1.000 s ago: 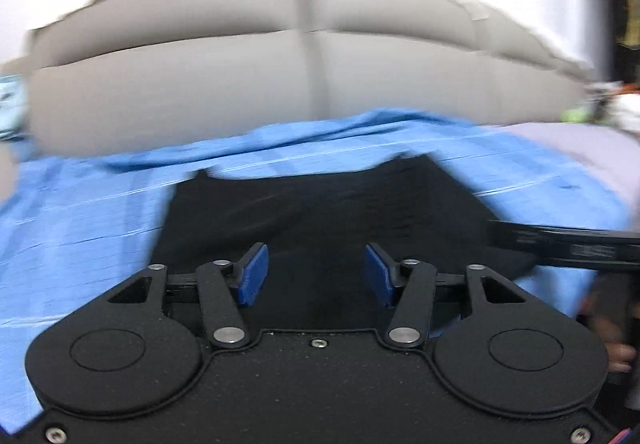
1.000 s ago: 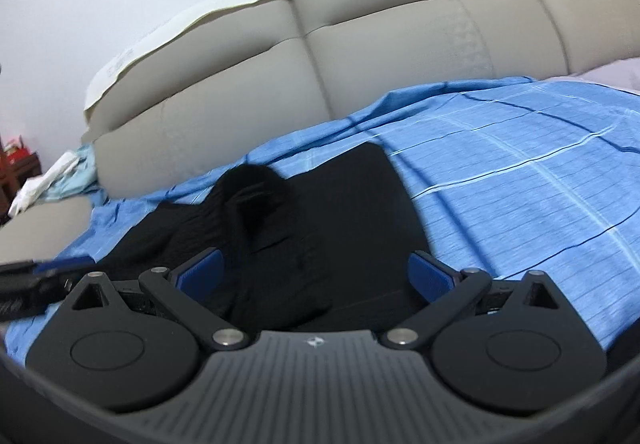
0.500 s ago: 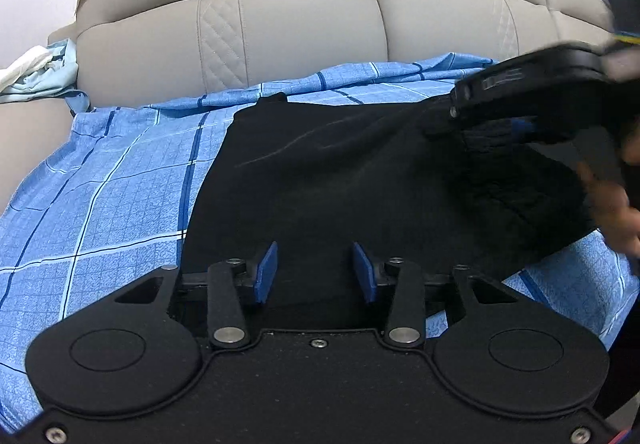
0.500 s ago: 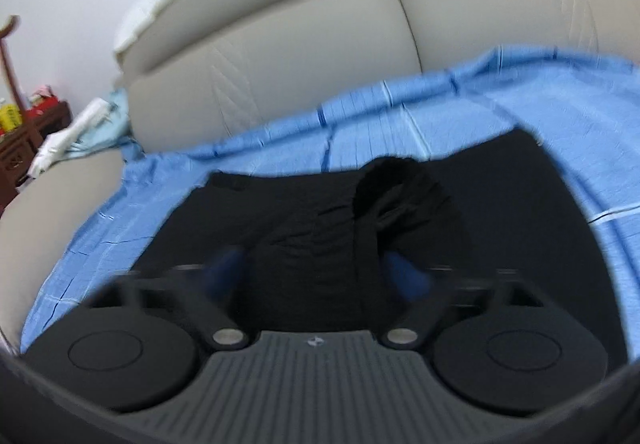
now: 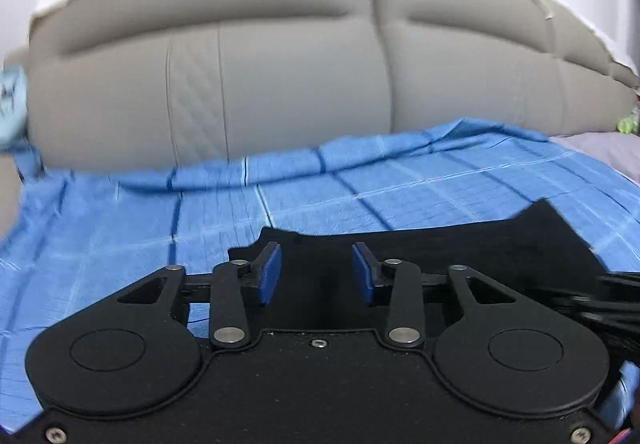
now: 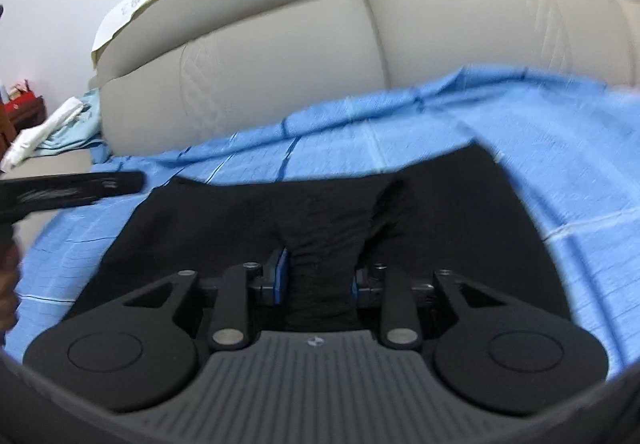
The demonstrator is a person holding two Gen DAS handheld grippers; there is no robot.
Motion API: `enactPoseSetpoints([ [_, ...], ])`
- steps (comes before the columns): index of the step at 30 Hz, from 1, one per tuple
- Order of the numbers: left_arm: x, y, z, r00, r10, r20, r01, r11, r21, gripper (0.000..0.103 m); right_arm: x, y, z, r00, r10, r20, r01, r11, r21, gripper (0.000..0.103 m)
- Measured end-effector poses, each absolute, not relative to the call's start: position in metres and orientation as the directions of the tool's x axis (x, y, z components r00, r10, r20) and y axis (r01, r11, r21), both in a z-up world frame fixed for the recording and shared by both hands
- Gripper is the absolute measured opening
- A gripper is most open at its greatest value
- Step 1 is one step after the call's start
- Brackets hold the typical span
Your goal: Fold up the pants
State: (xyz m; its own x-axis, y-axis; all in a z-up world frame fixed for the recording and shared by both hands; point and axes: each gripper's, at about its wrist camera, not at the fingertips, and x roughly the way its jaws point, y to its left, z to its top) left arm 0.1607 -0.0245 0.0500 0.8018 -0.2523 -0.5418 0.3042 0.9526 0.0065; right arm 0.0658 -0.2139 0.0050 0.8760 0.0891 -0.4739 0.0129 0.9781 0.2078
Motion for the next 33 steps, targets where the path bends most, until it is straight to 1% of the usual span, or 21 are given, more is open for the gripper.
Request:
enactPoseSetpoints([
  [2, 0.173, -0.027, 0.041, 0.808, -0.217, -0.548, 0.268, 0.963, 0.014, 0.035, 0.062, -0.210, 0.011, 0.901, 0.014, -0.435, 0.042, 0.992, 0.117, 0.032],
  [4, 0.176, -0.029, 0.034, 0.819, -0.190, -0.542, 0.249, 0.968, 0.037, 0.035, 0.064, -0.213, 0.017, 0.912, -0.043, -0.409, 0.079, 0.994, 0.071, 0.032],
  [5, 0.176, -0.029, 0.031, 0.824, -0.181, -0.537, 0.244, 0.969, 0.048, 0.035, 0.067, -0.217, 0.019, 0.913, -0.062, -0.404, 0.096, 0.993, 0.064, 0.032],
  [7, 0.172, -0.029, 0.026, 0.828, -0.173, -0.533, 0.247, 0.967, 0.069, 0.039, 0.072, -0.230, 0.020, 0.911, -0.112, -0.396, 0.151, 0.986, 0.068, 0.033],
  [8, 0.168, -0.028, 0.023, 0.829, -0.173, -0.531, 0.253, 0.964, 0.081, 0.042, 0.073, -0.236, 0.019, 0.908, -0.144, -0.392, 0.183, 0.981, 0.064, 0.036],
  [10, 0.161, -0.027, 0.018, 0.831, -0.169, -0.531, 0.265, 0.958, 0.111, 0.043, 0.069, -0.248, 0.017, 0.902, -0.211, -0.377, 0.248, 0.967, 0.053, 0.040],
  [11, 0.156, -0.025, 0.016, 0.831, -0.162, -0.531, 0.268, 0.955, 0.128, 0.043, 0.066, -0.254, 0.015, 0.897, -0.236, -0.374, 0.273, 0.961, 0.049, 0.045],
  [12, 0.152, -0.025, 0.015, 0.832, -0.156, -0.532, 0.268, 0.953, 0.141, 0.044, 0.063, -0.260, 0.014, 0.892, -0.253, -0.375, 0.292, 0.955, 0.049, 0.054],
  [13, 0.148, -0.024, 0.014, 0.833, -0.154, -0.532, 0.270, 0.952, 0.147, 0.044, 0.060, -0.266, 0.013, 0.884, -0.272, -0.380, 0.314, 0.948, 0.052, 0.058],
  [14, 0.144, -0.022, 0.014, 0.833, -0.159, -0.530, 0.274, 0.951, 0.145, 0.045, 0.057, -0.271, 0.012, 0.877, -0.288, -0.384, 0.333, 0.941, 0.056, 0.066],
  [15, 0.138, -0.021, 0.015, 0.832, -0.164, -0.529, 0.277, 0.951, 0.141, 0.046, 0.053, -0.276, 0.010, 0.872, -0.304, -0.383, 0.351, 0.934, 0.057, 0.077],
  [16, 0.133, -0.019, 0.016, 0.832, -0.168, -0.528, 0.277, 0.952, 0.134, 0.046, 0.048, -0.280, 0.010, 0.869, -0.322, -0.377, 0.369, 0.927, 0.058, 0.080],
  [17, 0.129, -0.018, 0.017, 0.832, -0.175, -0.526, 0.279, 0.952, 0.126, 0.047, 0.041, -0.282, 0.011, 0.871, -0.330, -0.365, 0.376, 0.924, 0.062, 0.087],
  [18, 0.122, -0.017, 0.018, 0.832, -0.181, -0.524, 0.283, 0.951, 0.121, 0.048, 0.035, -0.285, 0.011, 0.870, -0.343, -0.354, 0.389, 0.919, 0.065, 0.088],
  [21, 0.103, -0.016, 0.019, 0.825, -0.199, -0.529, 0.300, 0.947, 0.113, 0.050, 0.014, -0.292, 0.012, 0.876, -0.342, -0.339, 0.394, 0.914, 0.097, 0.092],
  [23, 0.088, -0.018, 0.015, 0.812, -0.211, -0.544, 0.324, 0.939, 0.119, 0.051, -0.004, -0.295, 0.009, 0.888, -0.306, -0.343, 0.369, 0.919, 0.138, 0.093],
  [26, 0.065, -0.025, 0.007, 0.796, -0.195, -0.573, 0.344, 0.925, 0.163, 0.052, -0.023, -0.290, 0.001, 0.903, -0.236, -0.358, 0.310, 0.937, 0.165, 0.093],
  [28, 0.049, -0.027, 0.002, 0.789, -0.190, -0.584, 0.355, 0.917, 0.181, 0.052, -0.030, -0.283, -0.006, 0.902, -0.209, -0.377, 0.282, 0.948, 0.148, 0.093],
  [30, 0.034, -0.028, -0.002, 0.783, -0.190, -0.592, 0.352, 0.920, 0.171, 0.052, -0.029, -0.274, -0.015, 0.889, -0.199, -0.413, 0.267, 0.957, 0.113, 0.093],
  [33, 0.011, -0.028, -0.007, 0.777, -0.186, -0.601, 0.335, 0.931, 0.145, 0.052, -0.024, -0.264, -0.028, 0.840, -0.266, -0.474, 0.317, 0.948, 0.030, 0.090],
])
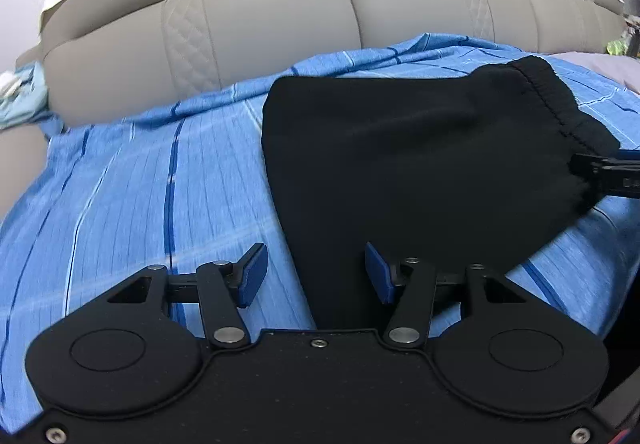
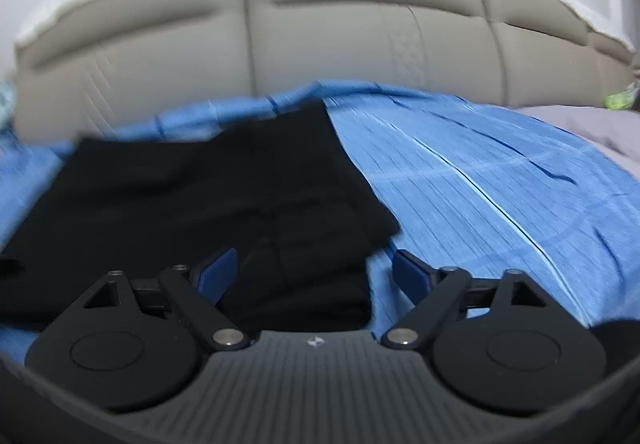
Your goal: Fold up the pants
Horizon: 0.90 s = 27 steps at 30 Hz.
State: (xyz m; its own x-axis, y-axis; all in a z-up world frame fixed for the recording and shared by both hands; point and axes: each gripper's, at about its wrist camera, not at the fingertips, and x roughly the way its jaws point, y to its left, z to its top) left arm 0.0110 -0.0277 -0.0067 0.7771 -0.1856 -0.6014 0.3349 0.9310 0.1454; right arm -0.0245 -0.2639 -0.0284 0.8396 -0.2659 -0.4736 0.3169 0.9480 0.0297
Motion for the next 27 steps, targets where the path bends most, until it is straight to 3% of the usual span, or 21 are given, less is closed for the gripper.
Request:
enactPoseSetpoints([
  [9, -0.016, -0.010, 0.001, 0.695, -0.267, -0.668, 0.317, 0.947, -0.049, 0.051, -0.031, -0.266, -0.011, 0.815, -0.337, -0.471, 0.372, 0.928, -0.020, 0.090],
  [14, 0.001, 0.010, 0.032, 0.729, -0.287, -0.621, 0.316, 0.946, -0.066, 0.051, -0.028, -0.259, 0.003, 0.829, -0.377, -0.412, 0.381, 0.921, -0.078, 0.093],
  [17, 0.033, 0.015, 0.050, 0.745, -0.313, -0.589, 0.321, 0.942, -0.094, 0.058, -0.014, -0.266, 0.013, 0.851, -0.340, -0.400, 0.341, 0.937, -0.069, 0.094],
  [23, 0.114, 0.003, 0.053, 0.722, -0.323, -0.612, 0.285, 0.945, -0.162, 0.061, 0.020, -0.312, 0.038, 0.885, -0.172, -0.433, 0.258, 0.955, 0.149, 0.103],
  [27, 0.149, -0.016, 0.041, 0.710, -0.303, -0.636, 0.245, 0.953, -0.180, 0.062, 0.042, -0.321, 0.037, 0.873, -0.157, -0.462, 0.219, 0.972, 0.085, 0.103],
])
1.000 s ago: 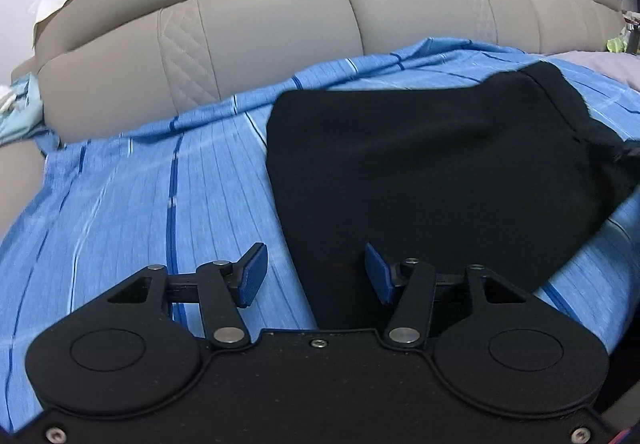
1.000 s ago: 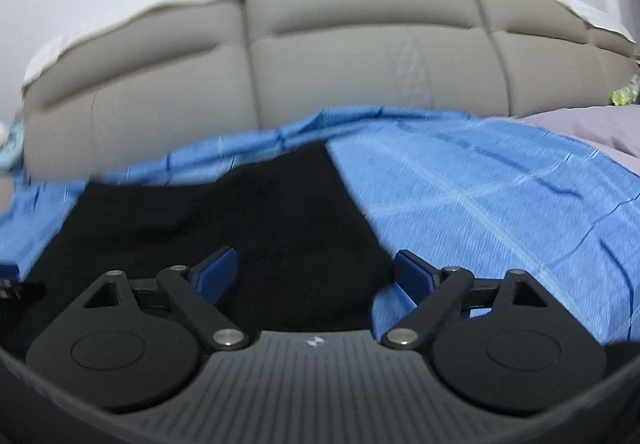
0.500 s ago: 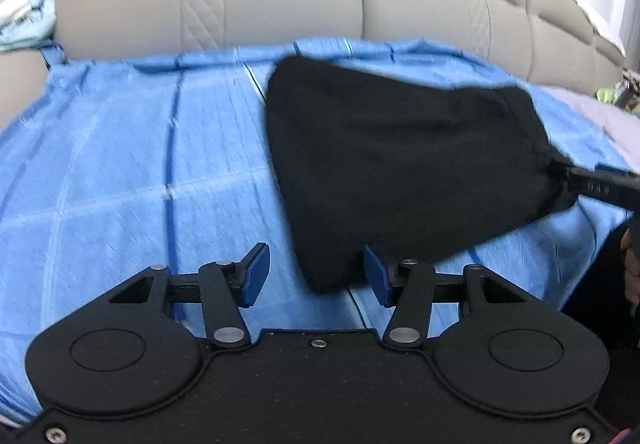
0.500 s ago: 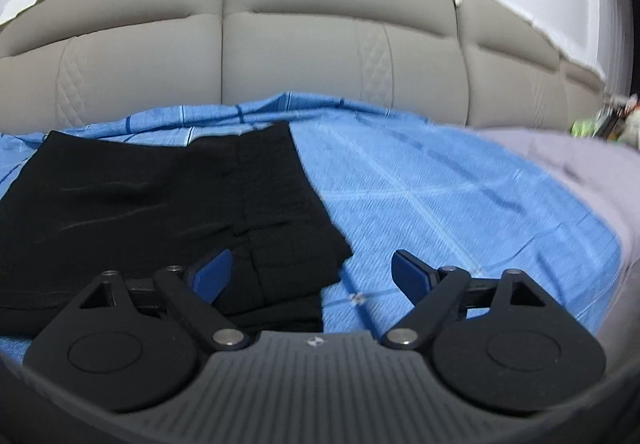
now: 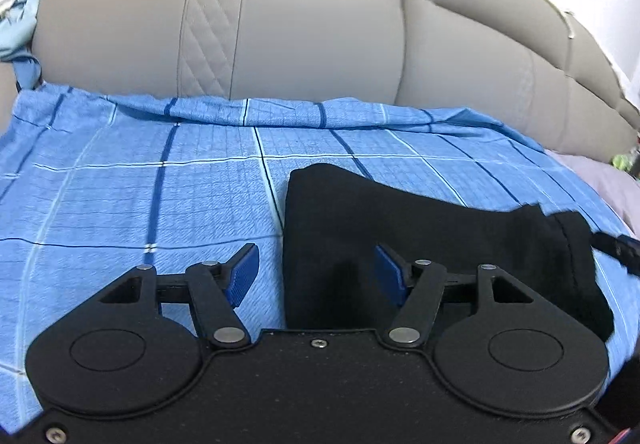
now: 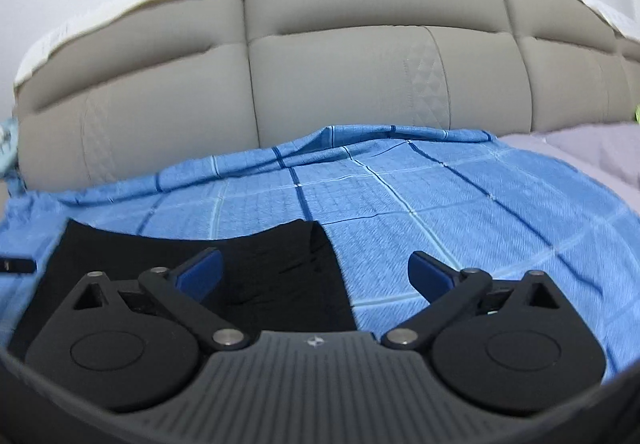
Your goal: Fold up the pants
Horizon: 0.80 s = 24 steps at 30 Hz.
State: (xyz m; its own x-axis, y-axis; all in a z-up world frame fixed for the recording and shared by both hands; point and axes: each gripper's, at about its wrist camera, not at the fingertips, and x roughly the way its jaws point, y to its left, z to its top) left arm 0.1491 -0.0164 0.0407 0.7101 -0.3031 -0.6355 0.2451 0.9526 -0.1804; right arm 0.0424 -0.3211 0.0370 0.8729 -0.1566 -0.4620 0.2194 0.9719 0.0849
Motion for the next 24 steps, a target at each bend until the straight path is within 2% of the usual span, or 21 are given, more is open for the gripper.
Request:
enactPoseSetpoints([
  [4, 0.162, -0.031, 0.031, 0.698, -0.300, -0.650, 0.244, 0.953, -0.178, 0.063, 0.055, -0.321, 0.033, 0.869, -0.139, -0.475, 0.184, 0.982, 0.048, 0.103],
  [12, 0.172, -0.043, 0.019, 0.687, -0.278, -0.671, 0.248, 0.958, -0.143, 0.065, 0.073, -0.322, 0.019, 0.860, -0.092, -0.503, 0.143, 0.987, 0.066, 0.103],
  [18, 0.186, -0.043, 0.010, 0.666, -0.288, -0.688, 0.234, 0.957, -0.173, 0.068, 0.089, -0.323, 0.006, 0.848, -0.048, -0.527, 0.088, 0.995, 0.050, 0.103],
  [24, 0.199, -0.042, 0.008, 0.676, -0.294, -0.676, 0.218, 0.956, -0.197, 0.069, 0.103, -0.336, -0.004, 0.828, 0.011, -0.560, 0.059, 0.993, 0.106, 0.103],
])
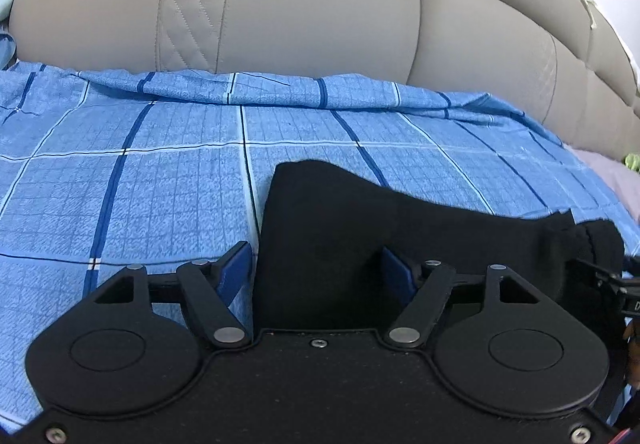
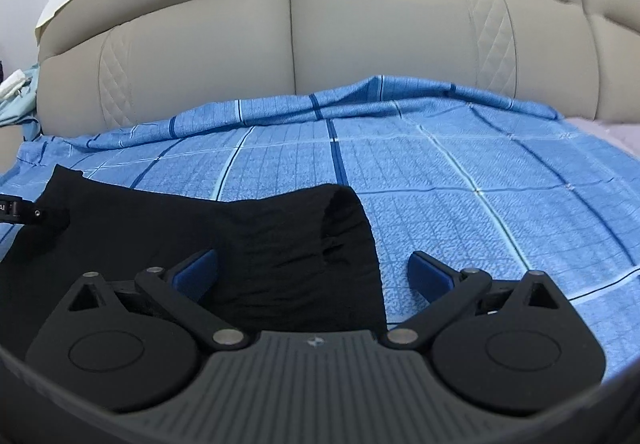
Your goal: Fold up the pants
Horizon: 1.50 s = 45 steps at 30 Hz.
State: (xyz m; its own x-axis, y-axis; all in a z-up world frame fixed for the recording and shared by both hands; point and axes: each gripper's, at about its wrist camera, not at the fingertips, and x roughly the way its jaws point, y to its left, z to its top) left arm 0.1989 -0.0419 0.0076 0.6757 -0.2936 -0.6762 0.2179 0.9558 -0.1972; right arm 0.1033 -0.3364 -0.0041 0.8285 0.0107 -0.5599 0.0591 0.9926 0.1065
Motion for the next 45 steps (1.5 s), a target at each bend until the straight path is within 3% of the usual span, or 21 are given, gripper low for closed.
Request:
enactPoseSetpoints([
  [4, 0.208, -0.041, 0.005, 0.685, -0.292, -0.668, 0.201, 0.956, -0.212, 0.068, 0.106, -0.340, -0.008, 0.830, 0.034, -0.557, 0.041, 0.992, 0.123, 0.103],
  [5, 0.210, -0.042, 0.004, 0.689, -0.288, -0.665, 0.196, 0.958, -0.211, 0.062, 0.106, -0.339, -0.009, 0.831, 0.031, -0.555, 0.039, 0.993, 0.114, 0.103],
  [6, 0.211, -0.043, 0.004, 0.692, -0.289, -0.661, 0.196, 0.957, -0.213, 0.049, 0.106, -0.338, -0.010, 0.832, 0.028, -0.554, 0.037, 0.994, 0.106, 0.103],
  [14, 0.239, -0.026, -0.001, 0.697, -0.315, -0.644, 0.077, 0.926, -0.370, 0.039, 0.105, -0.338, -0.013, 0.843, 0.037, -0.536, 0.021, 0.994, 0.103, 0.103],
  [19, 0.247, -0.019, -0.001, 0.717, -0.232, -0.657, 0.005, 0.945, -0.328, 0.036, 0.105, -0.340, -0.015, 0.845, 0.055, -0.531, 0.000, 0.995, 0.103, 0.103],
  [24, 0.238, -0.028, 0.009, 0.726, -0.175, -0.665, 0.044, 0.977, -0.209, 0.042, 0.107, -0.343, -0.014, 0.842, 0.083, -0.533, -0.037, 0.995, 0.097, 0.103],
  [28, 0.223, -0.021, 0.019, 0.715, -0.254, -0.651, 0.089, 0.957, -0.276, 0.043, 0.109, -0.347, -0.014, 0.837, 0.115, -0.535, -0.074, 0.992, 0.098, 0.103],
  [30, 0.216, -0.019, 0.023, 0.691, -0.314, -0.652, 0.135, 0.941, -0.310, 0.052, 0.111, -0.349, -0.014, 0.832, 0.136, -0.538, -0.095, 0.990, 0.104, 0.103],
  [32, 0.212, -0.019, 0.021, 0.655, -0.356, -0.666, 0.168, 0.928, -0.332, 0.054, 0.112, -0.348, -0.014, 0.824, 0.153, -0.545, -0.119, 0.988, 0.098, 0.103],
  [40, 0.203, -0.020, 0.007, 0.619, -0.404, -0.673, 0.224, 0.913, -0.342, 0.061, 0.106, -0.338, -0.013, 0.798, 0.253, -0.547, -0.234, 0.966, 0.106, 0.101],
  [45, 0.182, -0.018, 0.005, 0.604, -0.462, -0.650, 0.322, 0.887, -0.331, 0.076, 0.106, -0.338, -0.012, 0.792, 0.287, -0.539, -0.256, 0.957, 0.134, 0.101],
])
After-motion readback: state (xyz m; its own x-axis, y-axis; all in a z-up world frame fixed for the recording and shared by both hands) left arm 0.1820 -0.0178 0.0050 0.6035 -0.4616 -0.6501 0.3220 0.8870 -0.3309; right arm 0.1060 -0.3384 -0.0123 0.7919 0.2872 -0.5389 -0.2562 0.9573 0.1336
